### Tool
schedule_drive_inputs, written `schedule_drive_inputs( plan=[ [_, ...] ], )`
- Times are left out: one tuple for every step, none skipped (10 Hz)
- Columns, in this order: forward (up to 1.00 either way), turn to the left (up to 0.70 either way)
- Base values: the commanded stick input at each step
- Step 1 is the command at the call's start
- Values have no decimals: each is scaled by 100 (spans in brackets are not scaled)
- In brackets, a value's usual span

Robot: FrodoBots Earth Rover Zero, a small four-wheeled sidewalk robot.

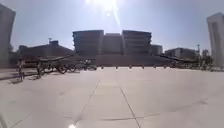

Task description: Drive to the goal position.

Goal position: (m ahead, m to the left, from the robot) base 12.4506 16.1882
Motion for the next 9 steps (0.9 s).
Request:
schedule_drive_inputs(
  plan=[
    [100,0],
    [100,0],
    [100,0],
    [100,0],
    [100,0],
    [100,0],
    [100,0],
    [100,0],
    [100,0]
  ],
)
